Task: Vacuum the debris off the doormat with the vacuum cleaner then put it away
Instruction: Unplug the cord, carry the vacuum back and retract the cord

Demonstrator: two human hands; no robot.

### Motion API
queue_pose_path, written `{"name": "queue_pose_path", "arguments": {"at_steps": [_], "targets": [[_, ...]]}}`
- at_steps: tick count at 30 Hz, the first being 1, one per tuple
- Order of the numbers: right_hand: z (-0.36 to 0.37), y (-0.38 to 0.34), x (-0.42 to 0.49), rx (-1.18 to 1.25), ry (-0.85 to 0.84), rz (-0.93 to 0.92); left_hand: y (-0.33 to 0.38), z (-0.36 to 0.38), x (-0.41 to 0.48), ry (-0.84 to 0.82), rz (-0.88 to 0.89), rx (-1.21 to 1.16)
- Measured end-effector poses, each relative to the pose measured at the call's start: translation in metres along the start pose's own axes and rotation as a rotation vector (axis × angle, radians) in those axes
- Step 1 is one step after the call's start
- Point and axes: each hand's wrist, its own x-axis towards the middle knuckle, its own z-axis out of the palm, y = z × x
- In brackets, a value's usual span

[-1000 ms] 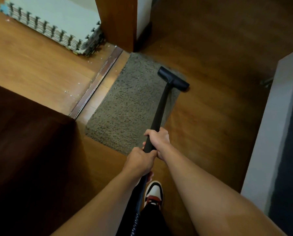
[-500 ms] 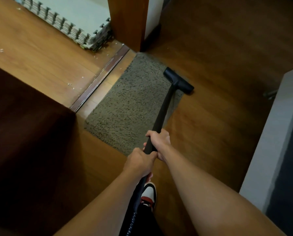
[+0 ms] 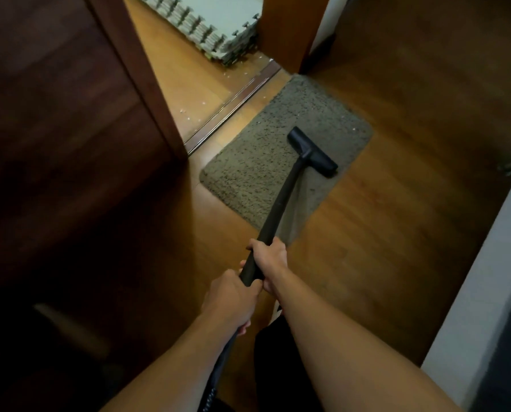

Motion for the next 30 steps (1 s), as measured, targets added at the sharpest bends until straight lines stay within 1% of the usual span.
{"name": "queue_pose_path", "arguments": {"at_steps": [5, 9, 10, 12, 15, 16, 17, 18, 20, 21, 22, 23, 25, 27, 28, 30], "targets": [[0.043, 0.048, -0.035, -0.007, -0.036, 0.002, -0.065, -0.023, -0.028, 0.057, 0.049, 0.085], [0.075, 0.084, -0.056, -0.020, -0.143, 0.055, -0.126, -0.042, -0.039, 0.132, 0.111, 0.129], [0.081, 0.091, -0.059, -0.070, -0.179, 0.052, -0.141, -0.047, -0.041, 0.147, 0.116, 0.147], [0.088, 0.101, -0.065, -0.261, -0.235, 0.030, -0.169, -0.056, -0.044, 0.160, 0.116, 0.159], [0.089, 0.101, -0.068, -0.460, -0.340, 0.028, -0.200, -0.068, -0.044, 0.184, 0.114, 0.152], [0.089, 0.098, -0.069, -0.562, -0.357, 0.000, -0.207, -0.072, -0.043, 0.190, 0.112, 0.147], [0.090, 0.095, -0.067, -0.716, -0.368, -0.075, -0.213, -0.075, -0.042, 0.194, 0.112, 0.139], [0.090, 0.091, -0.067, -0.909, -0.374, -0.204, -0.218, -0.079, -0.041, 0.192, 0.113, 0.127], [0.092, 0.084, -0.066, -1.287, -0.381, -0.573, -0.224, -0.087, -0.042, 0.180, 0.116, 0.101], [0.095, 0.079, -0.068, -1.412, -0.429, -0.736, -0.226, -0.091, -0.042, 0.175, 0.116, 0.091], [0.099, 0.072, -0.072, -1.499, -0.520, -0.848, -0.228, -0.094, -0.043, 0.168, 0.110, 0.080], [0.106, 0.068, -0.072, -1.569, -0.636, -0.923, -0.229, -0.097, -0.044, 0.170, 0.105, 0.068], [0.127, 0.068, -0.072, -1.734, -0.837, -1.017, -0.231, -0.101, -0.045, 0.196, 0.096, 0.049], [0.150, 0.075, -0.069, -1.848, -0.981, -1.068, -0.231, -0.103, -0.047, 0.231, 0.086, 0.054], [0.162, 0.078, -0.070, -1.885, -1.044, -1.043, -0.231, -0.104, -0.048, 0.248, 0.070, 0.068], [0.177, 0.085, -0.070, -1.937, -1.162, -0.916, -0.233, -0.105, -0.050, 0.270, 0.010, 0.121]]}}
